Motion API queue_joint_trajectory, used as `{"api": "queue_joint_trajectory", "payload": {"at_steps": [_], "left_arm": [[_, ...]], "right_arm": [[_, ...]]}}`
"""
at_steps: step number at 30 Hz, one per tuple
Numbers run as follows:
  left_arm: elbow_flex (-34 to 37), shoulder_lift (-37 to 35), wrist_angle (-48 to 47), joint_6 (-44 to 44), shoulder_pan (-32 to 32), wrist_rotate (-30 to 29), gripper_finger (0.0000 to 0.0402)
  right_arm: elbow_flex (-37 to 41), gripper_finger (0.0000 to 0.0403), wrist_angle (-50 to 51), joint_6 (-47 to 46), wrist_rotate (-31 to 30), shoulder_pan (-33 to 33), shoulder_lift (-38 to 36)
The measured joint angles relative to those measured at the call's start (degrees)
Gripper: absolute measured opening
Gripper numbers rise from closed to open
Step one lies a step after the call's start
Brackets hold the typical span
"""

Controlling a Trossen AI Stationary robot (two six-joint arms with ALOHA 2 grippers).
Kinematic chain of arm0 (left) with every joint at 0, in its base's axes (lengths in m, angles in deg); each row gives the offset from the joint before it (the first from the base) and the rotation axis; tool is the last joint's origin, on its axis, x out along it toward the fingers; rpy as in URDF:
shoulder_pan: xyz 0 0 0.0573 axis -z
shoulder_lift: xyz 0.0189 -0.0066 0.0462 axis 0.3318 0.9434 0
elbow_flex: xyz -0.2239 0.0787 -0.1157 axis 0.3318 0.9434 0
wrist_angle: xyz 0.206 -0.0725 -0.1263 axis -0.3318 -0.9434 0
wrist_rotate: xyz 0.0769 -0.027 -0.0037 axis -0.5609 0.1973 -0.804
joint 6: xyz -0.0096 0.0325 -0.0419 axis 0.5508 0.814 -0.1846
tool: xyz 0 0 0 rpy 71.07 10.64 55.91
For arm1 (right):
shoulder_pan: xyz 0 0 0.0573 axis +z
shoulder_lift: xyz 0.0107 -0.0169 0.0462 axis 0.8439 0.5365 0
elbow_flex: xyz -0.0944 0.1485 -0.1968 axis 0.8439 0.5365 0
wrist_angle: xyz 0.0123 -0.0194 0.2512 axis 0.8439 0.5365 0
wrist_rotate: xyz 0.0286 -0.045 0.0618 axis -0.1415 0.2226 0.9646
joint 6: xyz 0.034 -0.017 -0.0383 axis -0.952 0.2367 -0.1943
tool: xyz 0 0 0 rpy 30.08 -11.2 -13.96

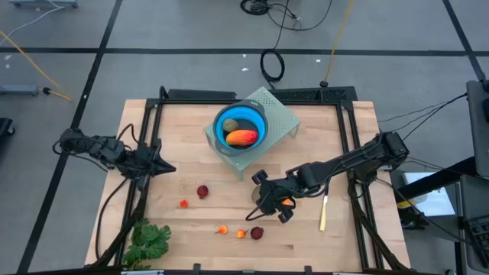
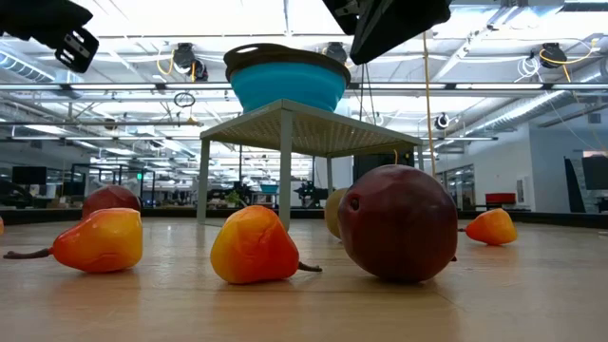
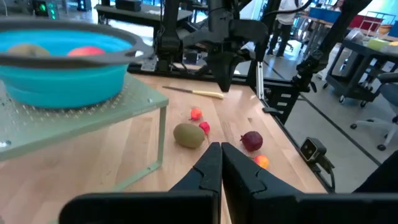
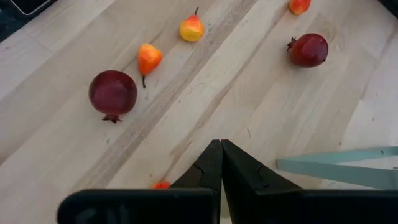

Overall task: Pick & Place Fruit
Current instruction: Put the brown kiwi into the blue strainer bowl on the shelf

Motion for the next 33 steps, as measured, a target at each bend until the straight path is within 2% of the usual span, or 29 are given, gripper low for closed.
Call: {"api": "queue_joint_trajectory", "payload": {"at_steps": [9,27,33], "left_arm": [[0.75,0.02,0.92,-1.56,0.0,0.0,0.0014],[0.75,0.04,1.4,-1.83,0.0,0.0,0.0002],[0.75,0.04,1.41,-1.85,0.0,0.0,0.0016]], "right_arm": [[0.0,0.0044,-0.07,-0.3,-0.02,-0.17,0.0],[0.0,0.0197,-0.09,-3.05,0.24,-0.35,0.0],[0.0,0.0247,-0.09,-2.75,0.45,-0.89,0.0]]}}
